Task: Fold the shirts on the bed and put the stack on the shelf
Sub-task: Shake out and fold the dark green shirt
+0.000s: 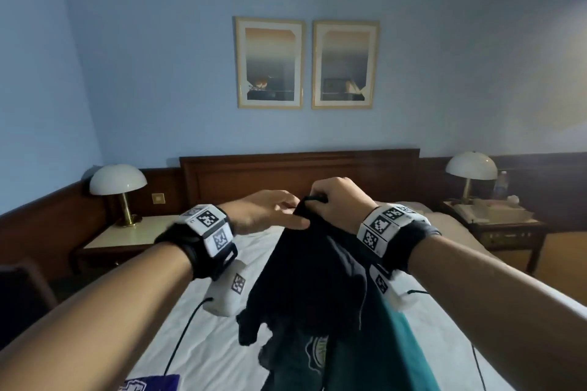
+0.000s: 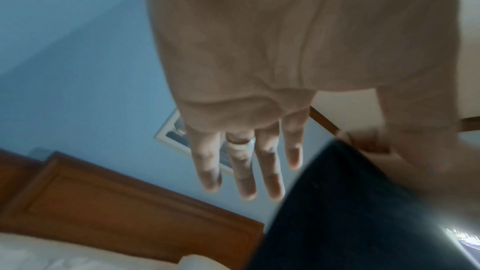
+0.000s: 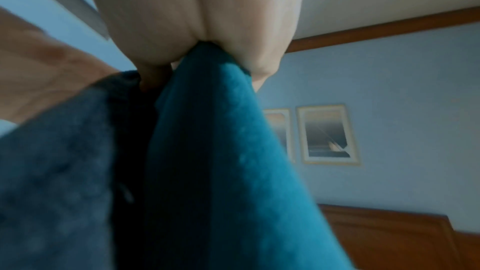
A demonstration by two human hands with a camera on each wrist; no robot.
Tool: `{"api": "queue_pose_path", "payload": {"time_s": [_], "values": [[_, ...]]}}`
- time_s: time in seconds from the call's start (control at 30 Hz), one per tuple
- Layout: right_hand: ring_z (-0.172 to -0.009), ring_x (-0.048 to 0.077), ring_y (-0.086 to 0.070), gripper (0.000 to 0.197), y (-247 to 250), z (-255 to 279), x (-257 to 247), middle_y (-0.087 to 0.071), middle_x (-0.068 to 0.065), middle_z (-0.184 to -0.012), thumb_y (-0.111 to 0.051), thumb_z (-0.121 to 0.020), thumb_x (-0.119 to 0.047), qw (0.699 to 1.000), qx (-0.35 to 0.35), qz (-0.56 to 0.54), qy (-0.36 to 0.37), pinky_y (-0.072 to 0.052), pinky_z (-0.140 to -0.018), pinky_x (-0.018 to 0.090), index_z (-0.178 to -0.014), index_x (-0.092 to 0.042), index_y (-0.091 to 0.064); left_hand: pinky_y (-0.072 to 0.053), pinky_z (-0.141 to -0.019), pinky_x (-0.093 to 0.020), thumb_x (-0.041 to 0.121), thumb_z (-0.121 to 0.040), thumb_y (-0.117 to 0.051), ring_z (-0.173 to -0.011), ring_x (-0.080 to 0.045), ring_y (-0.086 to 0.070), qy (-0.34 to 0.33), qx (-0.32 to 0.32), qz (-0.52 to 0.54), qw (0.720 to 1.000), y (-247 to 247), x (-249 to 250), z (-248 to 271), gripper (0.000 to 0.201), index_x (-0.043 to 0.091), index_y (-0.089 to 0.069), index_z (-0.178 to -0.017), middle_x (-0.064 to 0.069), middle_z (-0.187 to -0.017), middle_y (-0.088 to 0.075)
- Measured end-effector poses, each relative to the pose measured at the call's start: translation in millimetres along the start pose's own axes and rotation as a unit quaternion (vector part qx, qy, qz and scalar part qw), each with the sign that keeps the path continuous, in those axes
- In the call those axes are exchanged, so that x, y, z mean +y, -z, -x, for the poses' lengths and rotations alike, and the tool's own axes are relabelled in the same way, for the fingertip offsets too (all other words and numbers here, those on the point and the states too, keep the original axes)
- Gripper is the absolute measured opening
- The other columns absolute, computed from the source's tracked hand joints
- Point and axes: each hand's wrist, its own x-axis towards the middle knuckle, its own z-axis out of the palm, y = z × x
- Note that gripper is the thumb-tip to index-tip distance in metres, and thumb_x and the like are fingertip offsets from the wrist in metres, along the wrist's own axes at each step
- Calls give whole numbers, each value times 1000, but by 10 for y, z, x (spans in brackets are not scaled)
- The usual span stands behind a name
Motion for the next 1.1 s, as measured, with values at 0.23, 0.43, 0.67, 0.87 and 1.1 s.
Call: {"api": "queue_pose_path", "payload": {"time_s": [0.23,0.43,0.67,0.87,1.1], "values": [[-66,8,-54,17,117,41,-1,-62,-5,-73,-77,-81,-31,998,-54,-8,4,-43,-62,26,-78,-22,-63,-42,-67,-33,13,-88,-70,-68,-15,-51,-104,103,27,989,-82,-32,-120,14,19,-67,-76,2,-68,-58],[-65,7,-55,9,-26,419,586,-70,6,-78,-76,-85,-19,987,-123,-33,-97,-46,-63,21,-83,-11,-72,-44,-73,-29,9,-95,-65,-72,-8,-57,-96,134,18,986,265,180,-70,15,19,-71,-85,10,-74,-66],[-58,9,-40,28,79,285,426,-45,-4,-57,-74,-85,-18,998,2,-44,-44,-33,-56,28,-62,-15,-59,-41,-66,-32,48,-67,-72,-69,-17,-55,34,29,-171,984,282,90,107,30,20,-65,-74,3,-73,-61],[-77,24,-59,14,121,1,-114,-63,-4,-74,-67,-74,-18,995,-25,101,0,-49,-70,29,-65,-26,-62,-54,-83,-36,40,-80,-76,-87,-17,-68,3,64,-141,988,-400,-165,53,17,25,-68,-84,5,-85,-72],[-87,26,-62,20,143,246,154,-62,-3,-87,-73,-81,-45,968,-102,224,-43,-48,-73,31,-89,-28,-67,-53,-73,-35,29,-81,-45,-81,-27,-63,-7,139,-218,966,-223,-314,208,18,25,-62,-78,5,-75,-63]]}}
